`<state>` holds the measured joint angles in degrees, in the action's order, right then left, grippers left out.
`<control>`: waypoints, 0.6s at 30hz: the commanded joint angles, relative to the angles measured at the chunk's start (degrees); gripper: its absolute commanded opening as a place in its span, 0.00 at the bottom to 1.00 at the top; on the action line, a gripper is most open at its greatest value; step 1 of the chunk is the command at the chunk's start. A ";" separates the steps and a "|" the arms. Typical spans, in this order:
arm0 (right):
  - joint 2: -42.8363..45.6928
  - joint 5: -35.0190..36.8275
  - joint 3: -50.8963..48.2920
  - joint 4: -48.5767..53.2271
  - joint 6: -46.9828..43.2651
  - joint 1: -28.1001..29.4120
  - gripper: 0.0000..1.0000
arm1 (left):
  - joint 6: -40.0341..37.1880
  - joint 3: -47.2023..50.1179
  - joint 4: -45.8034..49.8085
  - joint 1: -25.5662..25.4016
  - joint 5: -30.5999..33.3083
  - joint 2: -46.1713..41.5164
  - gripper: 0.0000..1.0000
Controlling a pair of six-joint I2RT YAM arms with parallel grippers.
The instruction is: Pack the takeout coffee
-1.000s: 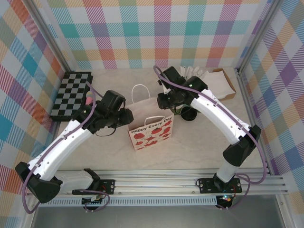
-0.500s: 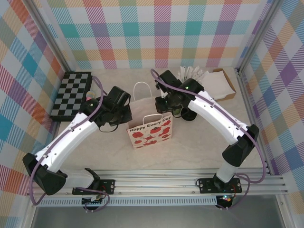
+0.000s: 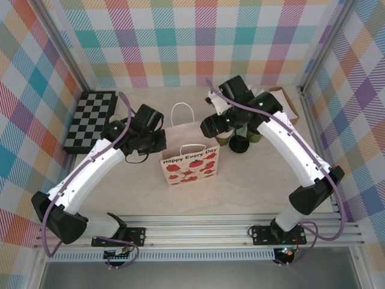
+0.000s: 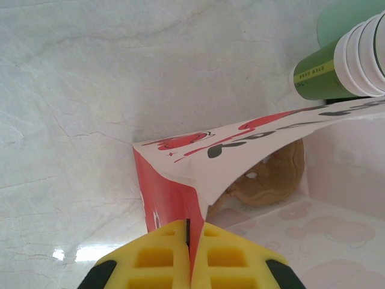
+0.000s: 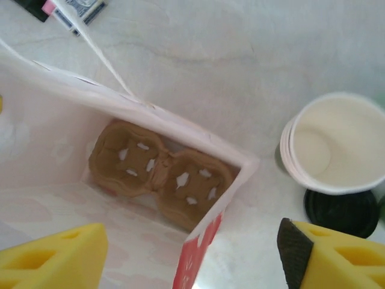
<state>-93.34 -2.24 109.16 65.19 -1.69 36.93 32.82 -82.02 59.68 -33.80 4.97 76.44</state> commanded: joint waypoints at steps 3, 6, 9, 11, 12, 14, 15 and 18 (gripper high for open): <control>-7.54 -3.76 6.36 0.95 -18.66 0.43 0.84 | -2.86 0.02 -0.39 1.45 -1.40 -0.69 0.00; -11.62 -4.87 10.50 3.50 -22.17 0.45 0.85 | -3.74 -0.36 -0.71 2.14 -2.61 -0.07 0.00; -14.49 -2.53 13.21 3.06 -23.38 0.43 0.85 | -4.72 -1.17 -0.61 2.34 -3.13 0.46 0.00; -16.11 -1.98 14.51 3.92 -25.06 0.49 0.85 | -5.33 -1.28 -0.36 2.49 -3.21 0.46 0.00; -16.67 -2.59 14.61 4.51 -26.49 0.43 0.85 | -5.66 -1.17 -0.27 2.59 -3.21 0.31 0.00; -17.34 -5.27 14.25 5.97 -29.78 0.43 0.83 | -6.14 -0.70 -0.40 2.76 -3.17 -0.06 0.00; -17.76 -6.80 14.39 7.17 -31.30 0.43 0.82 | -6.39 -0.42 -0.56 2.78 -3.12 -0.27 0.00; -18.82 -8.38 15.95 9.42 -31.75 0.43 0.76 | -7.64 0.05 -0.71 2.95 -3.73 -0.25 0.00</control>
<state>-111.42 -6.74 122.41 70.50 -29.54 37.17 27.46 -82.02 59.66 -31.53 2.39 76.47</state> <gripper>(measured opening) 0.777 0.058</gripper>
